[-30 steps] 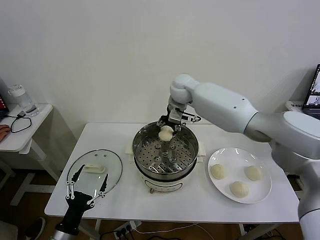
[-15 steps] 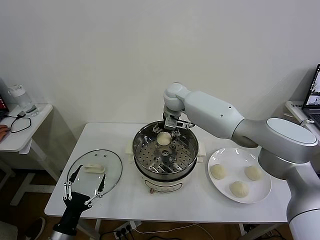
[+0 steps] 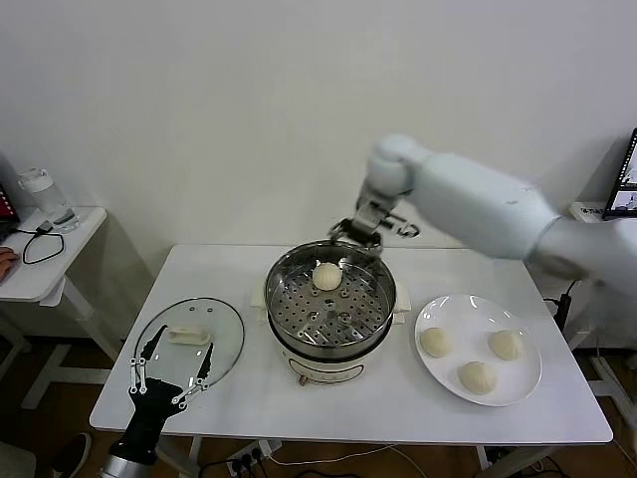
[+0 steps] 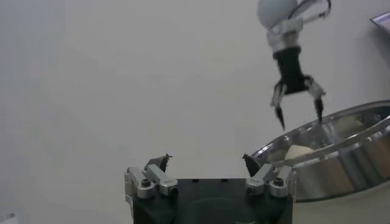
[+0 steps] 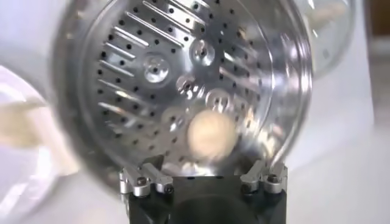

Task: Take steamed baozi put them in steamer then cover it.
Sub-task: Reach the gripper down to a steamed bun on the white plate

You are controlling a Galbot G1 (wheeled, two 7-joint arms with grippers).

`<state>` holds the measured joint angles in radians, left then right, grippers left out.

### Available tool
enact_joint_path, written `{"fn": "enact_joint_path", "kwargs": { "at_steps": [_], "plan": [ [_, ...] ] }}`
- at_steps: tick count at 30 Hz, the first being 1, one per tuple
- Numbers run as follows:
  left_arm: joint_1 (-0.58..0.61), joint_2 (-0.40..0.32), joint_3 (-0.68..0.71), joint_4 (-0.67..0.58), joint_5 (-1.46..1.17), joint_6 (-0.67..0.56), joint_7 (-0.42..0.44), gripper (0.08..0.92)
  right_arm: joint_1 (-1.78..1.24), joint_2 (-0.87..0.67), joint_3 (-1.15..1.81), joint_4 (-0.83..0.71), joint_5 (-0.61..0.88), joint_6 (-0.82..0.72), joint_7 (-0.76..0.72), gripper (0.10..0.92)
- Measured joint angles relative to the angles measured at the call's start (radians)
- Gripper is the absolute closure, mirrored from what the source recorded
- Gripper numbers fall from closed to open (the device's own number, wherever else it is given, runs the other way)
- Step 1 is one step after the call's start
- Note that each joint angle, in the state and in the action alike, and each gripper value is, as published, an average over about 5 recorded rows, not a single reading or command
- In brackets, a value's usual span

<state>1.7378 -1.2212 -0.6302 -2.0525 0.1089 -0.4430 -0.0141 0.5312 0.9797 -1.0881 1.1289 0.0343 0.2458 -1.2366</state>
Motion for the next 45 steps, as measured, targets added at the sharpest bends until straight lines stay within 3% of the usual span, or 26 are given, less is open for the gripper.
{"fn": "enact_joint_path", "kwargs": {
  "at_steps": [7,16,45],
  "plan": [
    [-0.007,0.003,0.003,-0.003,0.000,0.002,-0.001,0.177,0.010,-0.179,-0.112,0.042,0.159,-0.165,0.043,0.203],
    [-0.014,-0.004,0.011,-0.006,-0.001,0.011,-0.002,0.177,-0.085,-0.288,-0.172,0.066,0.243,-0.279,0.116,0.203],
    [0.004,-0.016,0.004,-0.003,0.004,0.008,-0.003,0.177,-0.322,-0.223,-0.117,-0.030,0.268,-0.347,0.223,0.217]
  ]
}}
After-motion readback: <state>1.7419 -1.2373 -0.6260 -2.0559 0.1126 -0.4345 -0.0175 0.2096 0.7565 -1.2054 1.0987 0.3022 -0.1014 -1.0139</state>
